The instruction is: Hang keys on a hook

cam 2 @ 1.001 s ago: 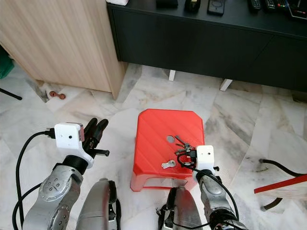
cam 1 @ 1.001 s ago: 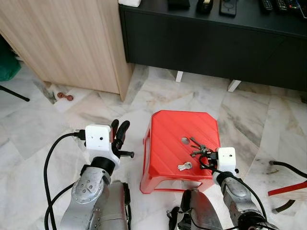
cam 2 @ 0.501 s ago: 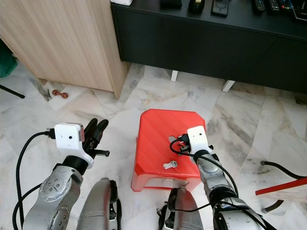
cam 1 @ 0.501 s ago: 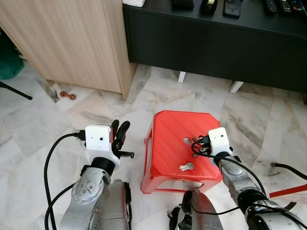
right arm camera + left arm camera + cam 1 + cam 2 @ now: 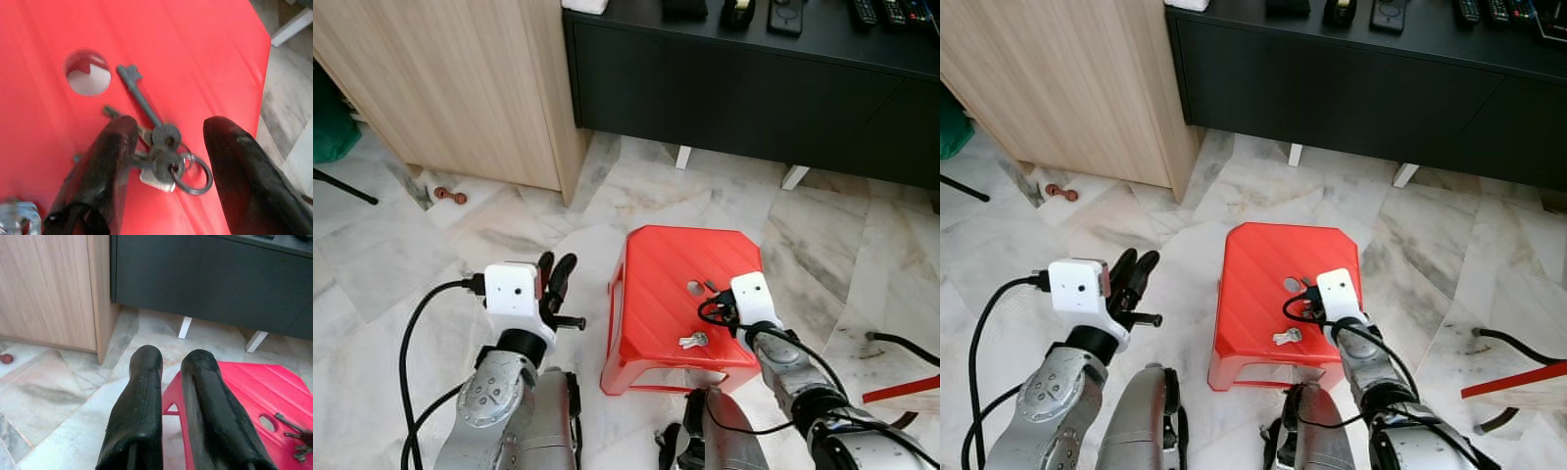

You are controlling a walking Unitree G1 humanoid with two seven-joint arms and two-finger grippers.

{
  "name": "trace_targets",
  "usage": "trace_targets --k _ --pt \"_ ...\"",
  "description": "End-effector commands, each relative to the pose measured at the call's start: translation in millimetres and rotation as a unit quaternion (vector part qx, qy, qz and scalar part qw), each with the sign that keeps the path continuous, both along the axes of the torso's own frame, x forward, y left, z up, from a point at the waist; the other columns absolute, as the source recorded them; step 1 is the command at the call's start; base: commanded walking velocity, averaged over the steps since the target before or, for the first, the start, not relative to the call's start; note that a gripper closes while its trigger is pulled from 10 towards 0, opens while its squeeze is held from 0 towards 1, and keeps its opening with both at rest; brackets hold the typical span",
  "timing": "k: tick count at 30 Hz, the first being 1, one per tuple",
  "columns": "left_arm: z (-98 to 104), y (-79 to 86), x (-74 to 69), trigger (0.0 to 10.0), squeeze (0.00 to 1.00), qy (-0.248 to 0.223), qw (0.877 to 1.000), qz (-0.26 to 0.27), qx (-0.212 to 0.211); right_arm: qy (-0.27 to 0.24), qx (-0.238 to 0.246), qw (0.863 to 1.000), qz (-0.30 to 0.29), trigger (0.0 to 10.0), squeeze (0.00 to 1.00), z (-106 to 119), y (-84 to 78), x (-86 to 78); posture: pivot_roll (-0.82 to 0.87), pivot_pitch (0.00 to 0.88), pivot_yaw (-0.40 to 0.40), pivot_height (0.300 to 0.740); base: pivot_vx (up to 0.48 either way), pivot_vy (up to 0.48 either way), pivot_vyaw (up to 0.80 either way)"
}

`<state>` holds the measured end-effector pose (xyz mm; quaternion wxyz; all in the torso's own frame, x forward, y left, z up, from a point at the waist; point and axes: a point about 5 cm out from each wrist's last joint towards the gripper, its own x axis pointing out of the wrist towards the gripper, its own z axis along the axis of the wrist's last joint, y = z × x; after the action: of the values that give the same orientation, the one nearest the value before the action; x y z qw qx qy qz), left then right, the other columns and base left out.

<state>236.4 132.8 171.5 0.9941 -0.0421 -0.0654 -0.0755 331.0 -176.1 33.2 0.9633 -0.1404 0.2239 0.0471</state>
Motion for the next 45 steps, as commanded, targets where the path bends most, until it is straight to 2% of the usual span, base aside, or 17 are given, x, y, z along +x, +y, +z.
trace_targets --k 1,4,9,18,31,33,38,45 --pt "-1.1 -3.1 -5.4 10.0 0.00 0.008 1.000 -0.004 -0.003 0.042 0.003 0.999 -0.021 10.0 0.00 -17.4 -6.4 -14.1 0.25 0.348 -0.080 0.635 0.000 0.000 0.00" --pt "-1.2 -3.5 -5.7 10.0 0.00 0.008 1.000 -0.005 -0.002 0.045 0.005 0.999 -0.026 10.0 0.00 -18.7 -7.7 -15.3 0.25 0.348 -0.080 0.635 0.000 0.000 0.00" --pt "1.2 -6.0 -6.3 10.0 0.00 0.004 1.000 -0.016 0.007 0.092 0.056 0.992 -0.064 10.0 0.00 -34.5 -13.1 -29.9 0.25 0.353 -0.081 0.635 0.000 0.000 0.00" --pt "0.1 -7.3 -4.9 10.0 0.00 0.006 1.000 -0.024 0.012 0.116 0.092 0.986 -0.078 10.0 0.00 -48.0 -14.2 -44.4 0.24 0.343 -0.079 0.635 0.000 0.000 0.00" --pt "-0.8 -7.3 -2.3 10.0 0.00 0.005 1.000 -0.027 0.015 0.129 0.109 0.982 -0.080 10.0 0.00 -65.2 -22.9 -69.6 0.23 0.331 -0.079 0.635 0.000 0.000 0.00" --pt "-1.3 -6.8 -1.3 10.0 0.00 0.005 0.999 -0.028 0.016 0.118 0.116 0.983 -0.078 10.0 0.00 -66.2 -26.3 -74.3 0.23 0.327 -0.078 0.635 0.000 0.000 0.00" --pt "-1.7 -6.2 0.5 10.0 0.00 0.004 0.999 -0.028 0.018 0.083 0.131 0.986 -0.066 10.0 0.00 -60.7 -27.0 -73.7 0.22 0.325 -0.078 0.635 0.000 0.000 0.00" --pt "-2.0 -6.6 1.5 10.0 0.00 0.003 0.999 -0.029 0.019 0.014 0.151 0.986 -0.065 10.0 0.00 -40.2 -30.7 -59.0 0.22 0.323 -0.078 0.635 0.000 0.000 0.00"
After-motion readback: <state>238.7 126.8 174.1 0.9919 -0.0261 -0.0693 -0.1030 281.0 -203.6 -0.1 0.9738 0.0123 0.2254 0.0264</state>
